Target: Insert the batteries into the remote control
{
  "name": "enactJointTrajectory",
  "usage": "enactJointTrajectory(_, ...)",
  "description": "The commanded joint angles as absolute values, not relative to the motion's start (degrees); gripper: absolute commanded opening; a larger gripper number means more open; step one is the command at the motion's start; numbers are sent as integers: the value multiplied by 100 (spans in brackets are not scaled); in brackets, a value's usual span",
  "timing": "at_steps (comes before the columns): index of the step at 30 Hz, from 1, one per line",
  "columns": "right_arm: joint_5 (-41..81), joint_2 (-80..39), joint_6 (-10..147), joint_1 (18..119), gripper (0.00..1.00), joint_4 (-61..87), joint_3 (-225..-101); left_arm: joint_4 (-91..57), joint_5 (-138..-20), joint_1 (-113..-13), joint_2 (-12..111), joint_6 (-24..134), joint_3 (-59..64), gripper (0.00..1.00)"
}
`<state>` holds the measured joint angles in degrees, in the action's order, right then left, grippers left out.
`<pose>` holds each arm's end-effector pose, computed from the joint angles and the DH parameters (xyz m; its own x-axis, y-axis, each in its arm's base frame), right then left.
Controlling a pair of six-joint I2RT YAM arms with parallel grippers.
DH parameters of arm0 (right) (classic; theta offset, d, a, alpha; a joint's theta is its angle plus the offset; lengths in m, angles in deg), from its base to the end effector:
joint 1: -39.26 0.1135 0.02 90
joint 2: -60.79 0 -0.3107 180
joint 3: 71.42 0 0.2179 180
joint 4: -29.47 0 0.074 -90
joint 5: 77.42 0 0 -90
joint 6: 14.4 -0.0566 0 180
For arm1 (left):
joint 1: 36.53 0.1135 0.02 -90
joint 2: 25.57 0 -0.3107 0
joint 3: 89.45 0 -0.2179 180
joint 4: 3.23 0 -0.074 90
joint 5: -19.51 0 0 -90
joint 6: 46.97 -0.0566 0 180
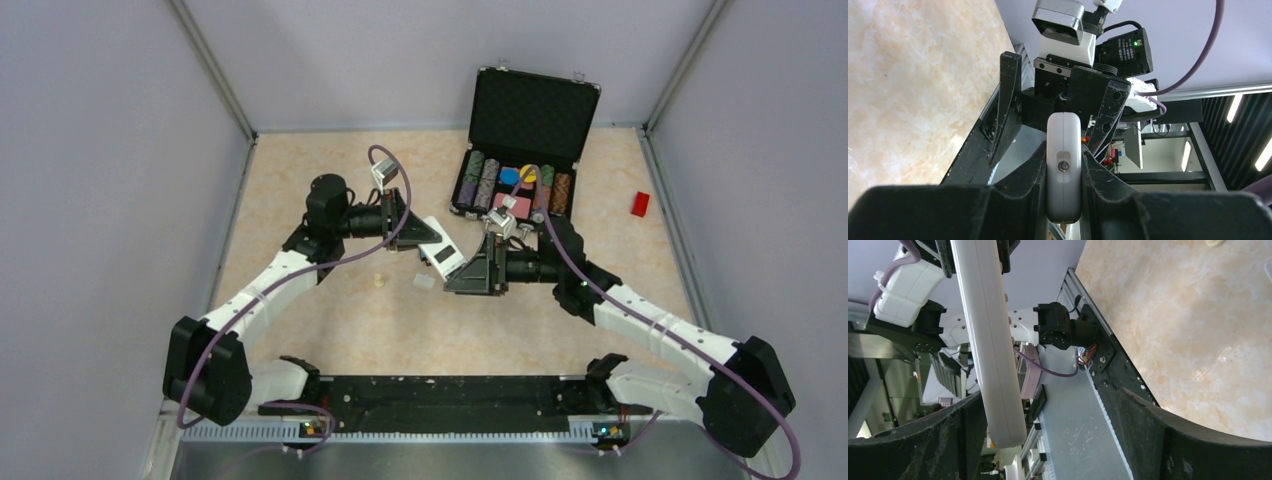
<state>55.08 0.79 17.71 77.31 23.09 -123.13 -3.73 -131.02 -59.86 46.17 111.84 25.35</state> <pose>0.1278 0.1486 0.3218 -0.9268 0.0676 -0.3693 -0.3462 0.2267 0.9104 0.2011 -0.1404 0.3713 -0.9621 -0.0846 -0.2592 0.2523 0.0849 -0.9639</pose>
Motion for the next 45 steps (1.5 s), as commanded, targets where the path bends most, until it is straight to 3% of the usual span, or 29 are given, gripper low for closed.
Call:
enactJointTrajectory(1,5378,78,1392,7572,90,2890,-12195,342,-13485,-6006,4333,11717,2603,0)
enactJointTrajectory(13,4399,66,1461,7564,88,2479,-12645,400,-12632,-6017,4176,12120,2956,0)
enactJointTrajectory(31,4669,510,1540,7569,87,2450,-12669,-63,-12461,-6017,4245,11817,2865,0)
enactJointTrajectory(45,5406,466,1922,7566,54,2701,-12738,-37,-12568,-6017,4317,11872,2804,0)
